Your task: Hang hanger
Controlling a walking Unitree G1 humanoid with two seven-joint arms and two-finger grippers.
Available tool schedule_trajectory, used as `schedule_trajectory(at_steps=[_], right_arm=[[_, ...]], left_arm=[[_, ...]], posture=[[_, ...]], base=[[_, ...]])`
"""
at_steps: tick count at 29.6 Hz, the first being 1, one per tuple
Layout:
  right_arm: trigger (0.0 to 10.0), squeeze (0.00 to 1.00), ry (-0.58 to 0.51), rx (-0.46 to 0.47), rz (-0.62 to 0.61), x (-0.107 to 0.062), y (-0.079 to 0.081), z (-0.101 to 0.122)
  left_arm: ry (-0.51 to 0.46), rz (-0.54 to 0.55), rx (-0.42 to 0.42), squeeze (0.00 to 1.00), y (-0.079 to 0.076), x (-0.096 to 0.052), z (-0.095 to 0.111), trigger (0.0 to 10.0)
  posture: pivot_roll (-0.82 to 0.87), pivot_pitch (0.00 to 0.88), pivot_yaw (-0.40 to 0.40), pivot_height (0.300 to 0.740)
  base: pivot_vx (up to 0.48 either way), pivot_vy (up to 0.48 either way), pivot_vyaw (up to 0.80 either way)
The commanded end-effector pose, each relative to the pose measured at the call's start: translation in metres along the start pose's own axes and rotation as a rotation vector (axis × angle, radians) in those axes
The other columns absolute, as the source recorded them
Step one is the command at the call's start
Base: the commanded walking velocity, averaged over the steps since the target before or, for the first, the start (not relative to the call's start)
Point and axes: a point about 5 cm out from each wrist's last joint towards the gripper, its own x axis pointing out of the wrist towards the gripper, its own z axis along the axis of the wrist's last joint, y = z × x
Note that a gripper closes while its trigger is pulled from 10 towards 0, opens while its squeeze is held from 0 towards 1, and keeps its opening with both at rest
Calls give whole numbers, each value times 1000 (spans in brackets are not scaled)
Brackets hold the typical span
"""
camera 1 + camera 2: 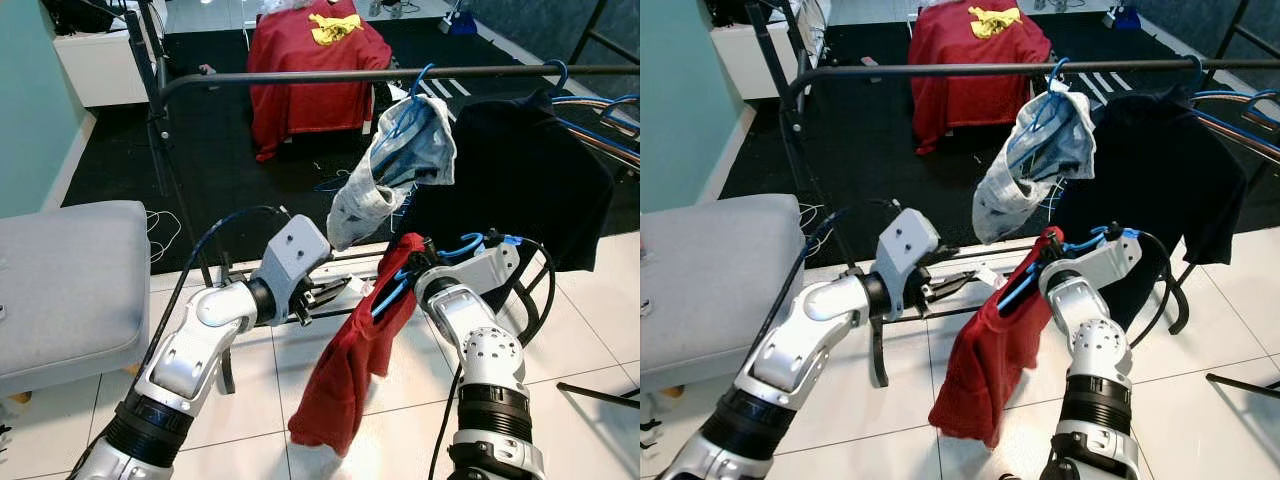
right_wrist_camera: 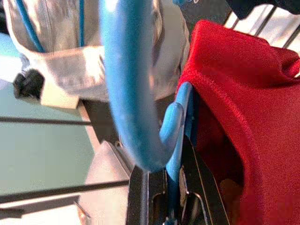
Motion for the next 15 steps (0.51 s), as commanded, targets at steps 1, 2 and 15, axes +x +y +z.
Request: schedule_trajectory(at_steps=[1,2,15], right_arm=[[10000,0,37,-59,5,-2,-3,-5],[10000,0,37,-59,5,-2,-3,-5],[10000,0,112,-1325,312,-24,-30,-27]], left_arm=[[8,44,-37,0,6,-1,-2,10000],[8,44,-37,0,6,-1,-2,10000],[308,423,-185,0,30,-22,-65,10000]], posture=[[-59,150,-18,740],[-59,150,-18,740],[-67,142,-12,740]], base=[[0,0,0],[0,0,0],[0,0,0]])
